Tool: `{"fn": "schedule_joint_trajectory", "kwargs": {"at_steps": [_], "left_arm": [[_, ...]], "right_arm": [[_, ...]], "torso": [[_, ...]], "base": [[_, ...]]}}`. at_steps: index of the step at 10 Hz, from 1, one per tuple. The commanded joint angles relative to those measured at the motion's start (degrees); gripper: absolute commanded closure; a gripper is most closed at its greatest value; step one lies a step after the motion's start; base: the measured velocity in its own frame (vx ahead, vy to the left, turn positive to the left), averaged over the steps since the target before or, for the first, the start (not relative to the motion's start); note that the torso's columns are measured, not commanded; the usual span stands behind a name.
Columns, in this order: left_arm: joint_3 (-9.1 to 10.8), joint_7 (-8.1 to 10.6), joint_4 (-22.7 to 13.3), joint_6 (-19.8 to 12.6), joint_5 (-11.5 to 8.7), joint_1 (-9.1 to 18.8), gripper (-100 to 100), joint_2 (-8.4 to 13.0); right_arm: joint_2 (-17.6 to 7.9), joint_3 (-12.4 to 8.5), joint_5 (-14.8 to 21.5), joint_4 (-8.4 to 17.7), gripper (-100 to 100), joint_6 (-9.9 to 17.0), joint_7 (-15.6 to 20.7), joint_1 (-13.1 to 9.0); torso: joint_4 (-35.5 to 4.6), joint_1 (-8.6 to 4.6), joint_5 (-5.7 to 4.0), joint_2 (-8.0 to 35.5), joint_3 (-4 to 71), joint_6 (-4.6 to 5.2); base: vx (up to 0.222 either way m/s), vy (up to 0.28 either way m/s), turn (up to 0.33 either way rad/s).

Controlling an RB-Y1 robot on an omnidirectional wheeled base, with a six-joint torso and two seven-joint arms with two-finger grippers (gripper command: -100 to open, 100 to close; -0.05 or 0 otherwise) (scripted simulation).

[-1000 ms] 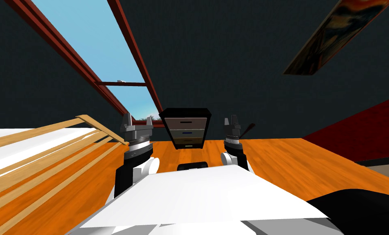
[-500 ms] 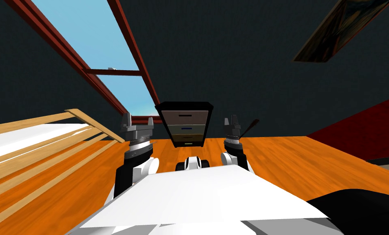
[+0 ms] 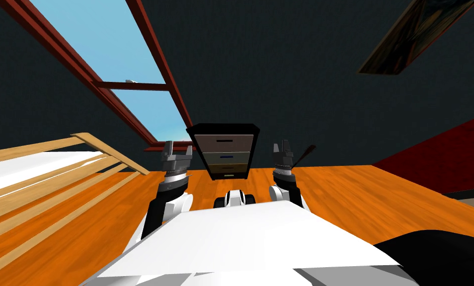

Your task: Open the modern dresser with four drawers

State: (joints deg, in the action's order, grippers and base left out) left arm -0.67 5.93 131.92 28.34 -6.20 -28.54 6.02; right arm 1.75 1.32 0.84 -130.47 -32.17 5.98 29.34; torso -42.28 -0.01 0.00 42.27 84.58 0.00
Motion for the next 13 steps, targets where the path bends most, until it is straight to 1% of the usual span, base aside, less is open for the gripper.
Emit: {"fn": "schedule_joint_trajectory", "kwargs": {"at_steps": [1,5,6,10,11,13], "left_arm": [[-0.17,0.29,-3.6,1.2,-0.1,0.4,-100,2.2],[-0.53,0.75,-10.4,3.7,-0.1,1.4,-100,3.9],[-0.53,0.75,-10.9,3.7,-0.1,1.4,-100,3.9],[-0.95,1.31,-19.1,6.7,-0.2,2.5,-100,4.6],[-0.95,1.31,-19.6,6.7,-0.2,2.5,-100,4.6],[-1.18,1.61,-24.0,8.4,-0.3,3.1,-100,4.8]], "right_arm": [[0.0,0.0,0.0,0.0,0,0.0,0.0,0.0],[0.0,0.0,0.0,0.0,0,0.0,0.0,0.0],[0.0,0.0,0.0,0.0,0,0.0,0.0,0.0],[0.0,0.0,0.0,0.0,0,0.0,0.0,0.0],[0.0,0.0,0.0,0.0,0,0.0,0.0,0.0],[0.0,0.0,0.0,0.0,0,0.0,0.0,0.0]], "torso": [[0.0,-0.01,0.0,0.0,0.0,0.0],[0.0,0.02,0.0,0.0,0.0,0.0],[0.0,0.01,0.0,0.0,0.0,0.0],[0.0,-0.01,0.0,0.0,0.0,0.0],[0.0,-0.03,-0.01,-0.1,0.0,0.0],[0.0,0.06,0.02,0.1,0.0,0.0]], "base": [[0.043,-0.017,-0.024],[0.056,-0.02,-0.026],[0.036,-0.013,-0.008],[0.053,-0.022,-0.031],[0.053,-0.015,-0.004],[0.05,-0.013,-0.031]]}}
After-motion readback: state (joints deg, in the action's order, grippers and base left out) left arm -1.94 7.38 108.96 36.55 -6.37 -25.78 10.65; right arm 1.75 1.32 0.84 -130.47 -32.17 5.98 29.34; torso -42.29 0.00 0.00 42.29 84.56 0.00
